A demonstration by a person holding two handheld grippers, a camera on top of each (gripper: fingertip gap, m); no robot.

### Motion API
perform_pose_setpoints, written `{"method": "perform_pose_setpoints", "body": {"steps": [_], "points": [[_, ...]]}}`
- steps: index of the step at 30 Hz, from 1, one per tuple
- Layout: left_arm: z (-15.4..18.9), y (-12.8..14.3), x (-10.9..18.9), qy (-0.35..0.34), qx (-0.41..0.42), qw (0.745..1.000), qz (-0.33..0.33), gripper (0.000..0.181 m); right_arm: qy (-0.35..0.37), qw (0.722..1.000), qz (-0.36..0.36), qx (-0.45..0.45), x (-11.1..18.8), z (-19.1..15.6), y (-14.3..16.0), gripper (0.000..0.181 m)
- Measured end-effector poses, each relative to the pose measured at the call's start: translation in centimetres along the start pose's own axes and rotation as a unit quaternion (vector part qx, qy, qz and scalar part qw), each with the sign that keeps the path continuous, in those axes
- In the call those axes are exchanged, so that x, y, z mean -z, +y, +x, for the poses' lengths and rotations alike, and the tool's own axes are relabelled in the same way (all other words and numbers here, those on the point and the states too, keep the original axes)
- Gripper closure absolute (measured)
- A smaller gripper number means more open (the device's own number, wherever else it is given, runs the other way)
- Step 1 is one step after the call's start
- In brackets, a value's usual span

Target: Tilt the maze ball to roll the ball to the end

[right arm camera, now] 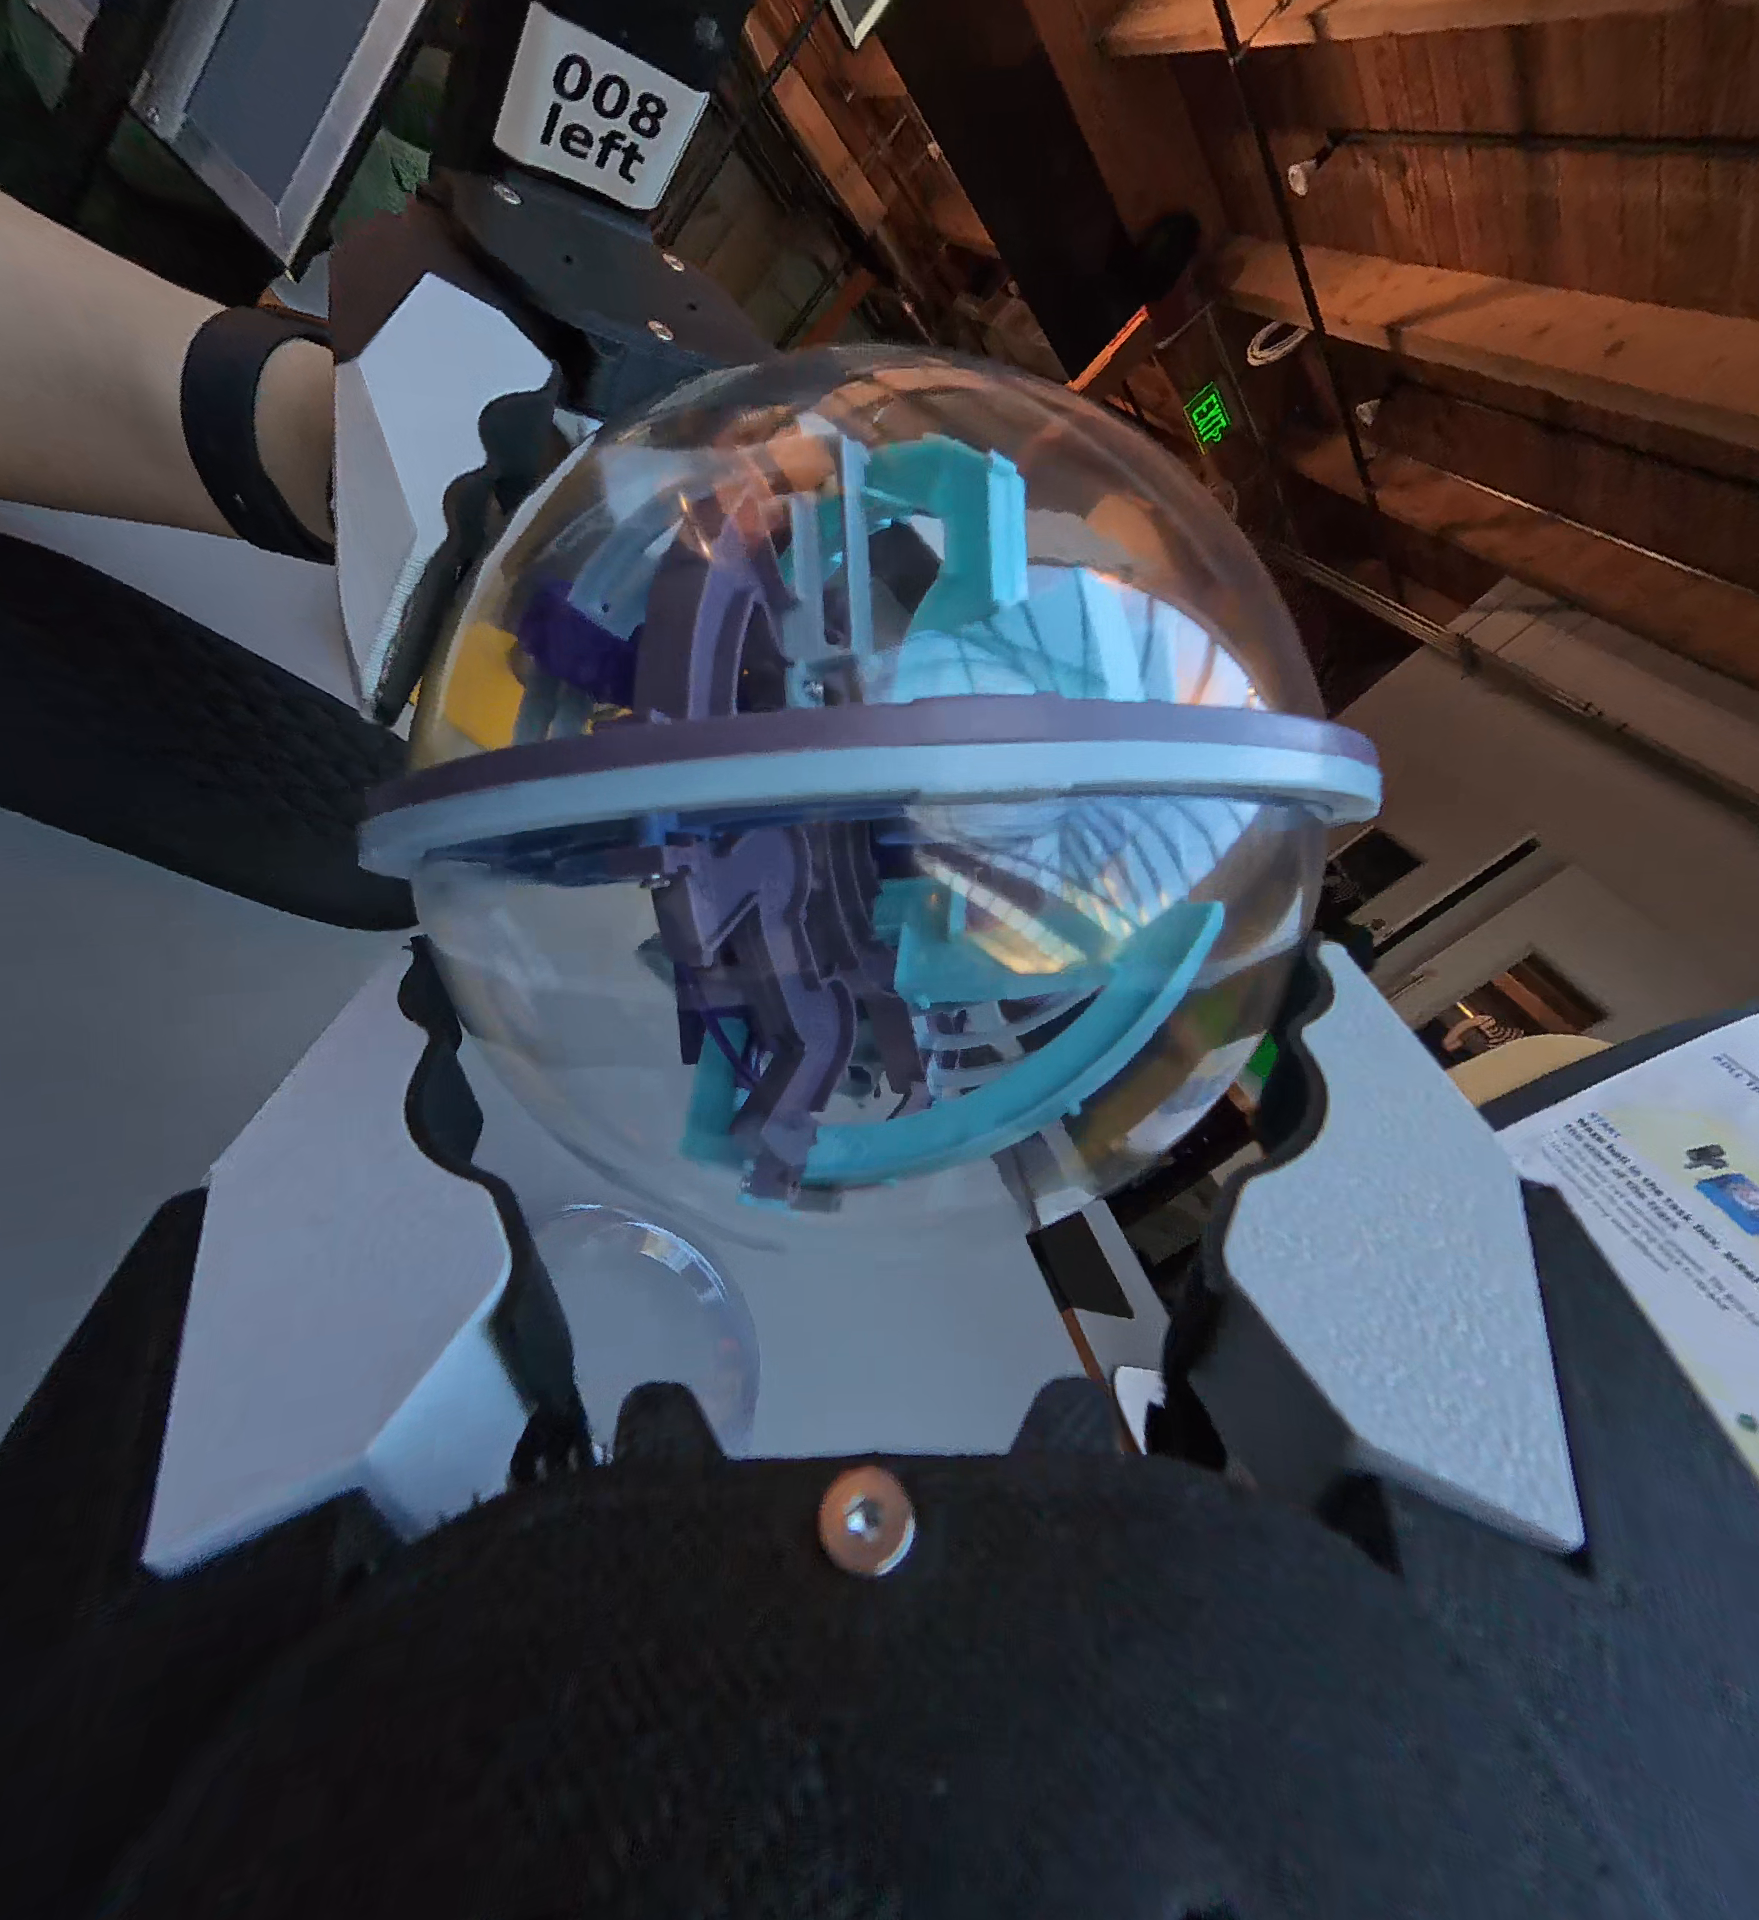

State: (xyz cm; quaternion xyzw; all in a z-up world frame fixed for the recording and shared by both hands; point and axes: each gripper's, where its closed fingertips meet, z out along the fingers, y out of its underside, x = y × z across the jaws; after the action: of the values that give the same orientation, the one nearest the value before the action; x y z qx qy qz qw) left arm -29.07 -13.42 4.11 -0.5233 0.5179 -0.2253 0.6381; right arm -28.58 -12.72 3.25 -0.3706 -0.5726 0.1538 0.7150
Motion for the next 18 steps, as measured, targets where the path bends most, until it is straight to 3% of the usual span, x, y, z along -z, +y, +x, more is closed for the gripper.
{"method": "perform_pose_setpoints", "body": {"steps": [11, 18], "points": [[0.0, 0.0, -0.3, 0.002, 0.057, 0.998, -0.001, 0.026, -0.006, 0.994, 0.018, -0.104, 0.0, -0.6, 0.9, 0.029], [0.0, 1.4, -0.7, 0.003, 0.068, 0.997, -0.044, 0.026, -0.008, 0.991, 0.015, -0.135, -0.1, -1.1, 2.1, 0.028]]}}
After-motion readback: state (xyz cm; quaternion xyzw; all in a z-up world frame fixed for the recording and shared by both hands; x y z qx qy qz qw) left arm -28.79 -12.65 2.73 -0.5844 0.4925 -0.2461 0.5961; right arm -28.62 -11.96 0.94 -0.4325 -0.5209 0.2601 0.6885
